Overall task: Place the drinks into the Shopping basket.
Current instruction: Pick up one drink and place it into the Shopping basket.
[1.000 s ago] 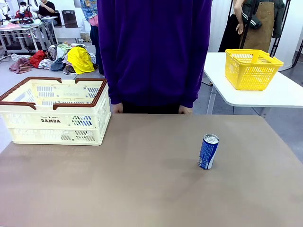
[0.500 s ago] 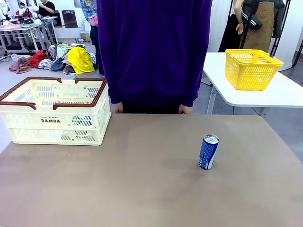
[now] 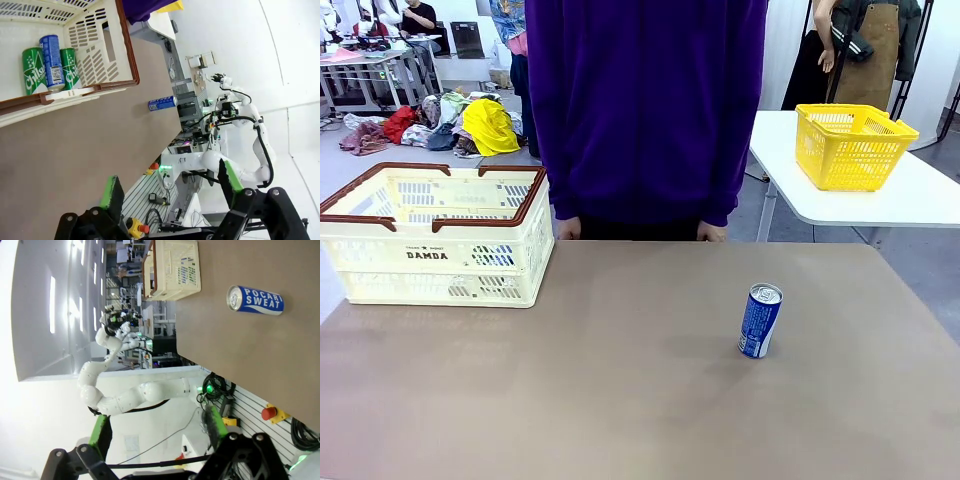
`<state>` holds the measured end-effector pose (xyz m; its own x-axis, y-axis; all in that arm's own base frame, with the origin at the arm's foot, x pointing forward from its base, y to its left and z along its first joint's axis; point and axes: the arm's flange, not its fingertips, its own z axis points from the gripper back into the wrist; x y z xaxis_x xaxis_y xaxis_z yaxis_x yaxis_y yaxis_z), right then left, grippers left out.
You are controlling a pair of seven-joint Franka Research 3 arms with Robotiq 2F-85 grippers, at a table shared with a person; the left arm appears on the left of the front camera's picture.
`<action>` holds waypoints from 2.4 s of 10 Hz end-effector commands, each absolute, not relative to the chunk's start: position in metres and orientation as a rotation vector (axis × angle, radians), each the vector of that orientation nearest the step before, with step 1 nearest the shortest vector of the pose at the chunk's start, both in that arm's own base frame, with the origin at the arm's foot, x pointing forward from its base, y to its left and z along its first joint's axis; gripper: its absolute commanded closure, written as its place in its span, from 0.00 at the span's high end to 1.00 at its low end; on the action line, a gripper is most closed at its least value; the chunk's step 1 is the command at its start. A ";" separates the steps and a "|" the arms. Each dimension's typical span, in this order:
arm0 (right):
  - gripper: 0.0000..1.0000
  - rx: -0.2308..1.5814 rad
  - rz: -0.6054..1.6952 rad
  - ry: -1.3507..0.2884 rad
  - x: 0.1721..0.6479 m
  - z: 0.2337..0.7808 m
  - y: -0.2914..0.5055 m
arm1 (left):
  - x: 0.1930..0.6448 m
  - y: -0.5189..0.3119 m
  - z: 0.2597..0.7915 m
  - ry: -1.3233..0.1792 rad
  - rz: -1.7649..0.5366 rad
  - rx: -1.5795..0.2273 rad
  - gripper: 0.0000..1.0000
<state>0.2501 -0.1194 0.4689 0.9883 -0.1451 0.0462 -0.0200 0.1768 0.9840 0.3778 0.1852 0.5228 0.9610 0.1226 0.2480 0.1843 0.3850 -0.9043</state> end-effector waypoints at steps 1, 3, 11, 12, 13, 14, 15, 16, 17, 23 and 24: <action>1.00 1.251 0.044 -0.092 0.262 0.512 -0.060 | 0.373 0.184 0.521 -0.296 -0.051 -1.172 1.00; 1.00 1.050 0.145 0.024 0.291 0.524 0.019 | 0.373 0.184 0.521 -0.296 -0.051 -1.172 1.00; 1.00 0.768 0.400 0.147 0.292 0.520 0.153 | 0.373 0.184 0.521 -0.296 -0.051 -1.172 1.00; 1.00 0.663 0.359 0.087 0.301 0.516 0.155 | 0.373 0.184 0.521 -0.296 -0.051 -1.172 1.00; 1.00 0.590 0.275 0.063 0.316 0.511 0.149 | 0.373 0.184 0.521 -0.296 -0.051 -1.172 1.00; 1.00 0.496 0.233 0.083 0.330 0.505 0.147 | 0.373 0.184 0.521 -0.296 -0.051 -1.172 1.00; 1.00 0.401 0.200 0.083 0.343 0.497 0.149 | 0.373 0.184 0.521 -0.296 -0.051 -1.172 1.00; 1.00 0.324 0.170 0.073 0.354 0.488 0.149 | 0.373 0.184 0.521 -0.296 -0.051 -1.172 1.00; 1.00 0.255 0.143 0.064 0.364 0.478 0.149 | 0.373 0.184 0.521 -0.296 -0.051 -1.172 1.00; 1.00 0.131 0.039 -0.052 0.403 0.424 0.164 | 0.373 0.184 0.521 -0.296 -0.051 -1.172 1.00; 1.00 0.112 0.038 -0.068 0.404 0.420 0.167 | 0.373 0.184 0.521 -0.296 -0.051 -1.172 1.00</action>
